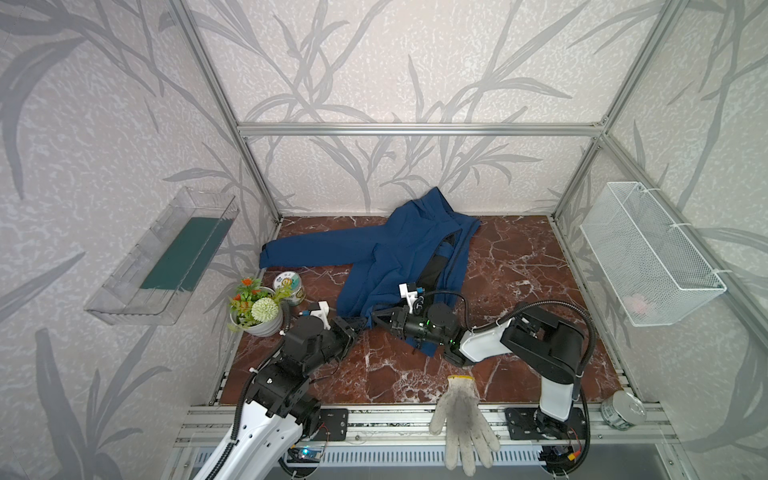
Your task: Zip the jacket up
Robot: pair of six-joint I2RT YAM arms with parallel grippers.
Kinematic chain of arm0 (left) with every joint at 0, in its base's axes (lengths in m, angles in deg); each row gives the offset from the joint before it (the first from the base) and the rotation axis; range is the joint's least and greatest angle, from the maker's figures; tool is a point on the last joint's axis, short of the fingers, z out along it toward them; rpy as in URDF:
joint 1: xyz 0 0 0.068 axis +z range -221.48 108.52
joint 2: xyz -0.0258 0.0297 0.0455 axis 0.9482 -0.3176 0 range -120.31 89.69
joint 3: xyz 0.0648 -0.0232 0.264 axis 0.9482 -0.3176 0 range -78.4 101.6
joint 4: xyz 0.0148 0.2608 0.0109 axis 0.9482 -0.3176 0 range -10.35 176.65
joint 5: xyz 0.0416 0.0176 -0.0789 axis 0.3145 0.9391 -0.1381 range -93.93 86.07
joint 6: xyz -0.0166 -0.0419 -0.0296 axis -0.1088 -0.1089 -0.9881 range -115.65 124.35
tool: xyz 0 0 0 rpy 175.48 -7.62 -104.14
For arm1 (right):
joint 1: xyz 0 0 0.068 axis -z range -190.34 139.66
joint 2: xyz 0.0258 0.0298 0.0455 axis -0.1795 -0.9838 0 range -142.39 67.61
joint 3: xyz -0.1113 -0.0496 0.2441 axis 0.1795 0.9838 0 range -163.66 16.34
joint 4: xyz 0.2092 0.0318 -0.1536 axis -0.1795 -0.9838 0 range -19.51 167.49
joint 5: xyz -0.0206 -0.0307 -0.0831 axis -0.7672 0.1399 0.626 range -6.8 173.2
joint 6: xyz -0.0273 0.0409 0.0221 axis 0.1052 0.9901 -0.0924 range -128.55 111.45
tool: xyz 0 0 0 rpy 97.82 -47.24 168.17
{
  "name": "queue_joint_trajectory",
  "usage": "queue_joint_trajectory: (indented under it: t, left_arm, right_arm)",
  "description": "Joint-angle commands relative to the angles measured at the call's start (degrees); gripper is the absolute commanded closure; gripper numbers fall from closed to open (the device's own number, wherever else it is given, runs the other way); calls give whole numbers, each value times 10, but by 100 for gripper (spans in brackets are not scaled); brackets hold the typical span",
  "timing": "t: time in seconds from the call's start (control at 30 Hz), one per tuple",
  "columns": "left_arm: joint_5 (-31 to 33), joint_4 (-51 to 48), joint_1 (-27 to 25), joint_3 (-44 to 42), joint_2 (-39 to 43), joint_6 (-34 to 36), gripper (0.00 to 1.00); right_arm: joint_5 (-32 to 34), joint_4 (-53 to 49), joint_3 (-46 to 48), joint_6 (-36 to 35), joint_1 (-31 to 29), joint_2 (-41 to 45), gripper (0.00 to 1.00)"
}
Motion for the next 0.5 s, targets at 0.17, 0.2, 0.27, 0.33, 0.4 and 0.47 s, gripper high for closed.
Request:
queue_joint_trajectory:
  t: [0.17,0.2,0.27,0.33,0.4,0.47]
  left_arm:
    - [-6,12,-1,7,1,0,61]
    - [-6,9,-1,8,1,0,60]
    - [-6,5,-1,8,1,3,57]
    - [-6,1,-1,9,0,6,56]
    - [-8,0,-1,8,-1,7,55]
    - [-8,-6,-1,8,-2,10,54]
  right_arm:
    - [-13,-2,-19,1,-4,-8,100]
    - [-14,-7,-20,1,-4,-7,100]
    - [-17,-19,-25,0,-4,-4,100]
    - [-22,-34,-30,-2,-4,-1,100]
    - [-24,-39,-32,-4,-4,1,100]
    - [-25,-42,-33,-3,-3,1,100]
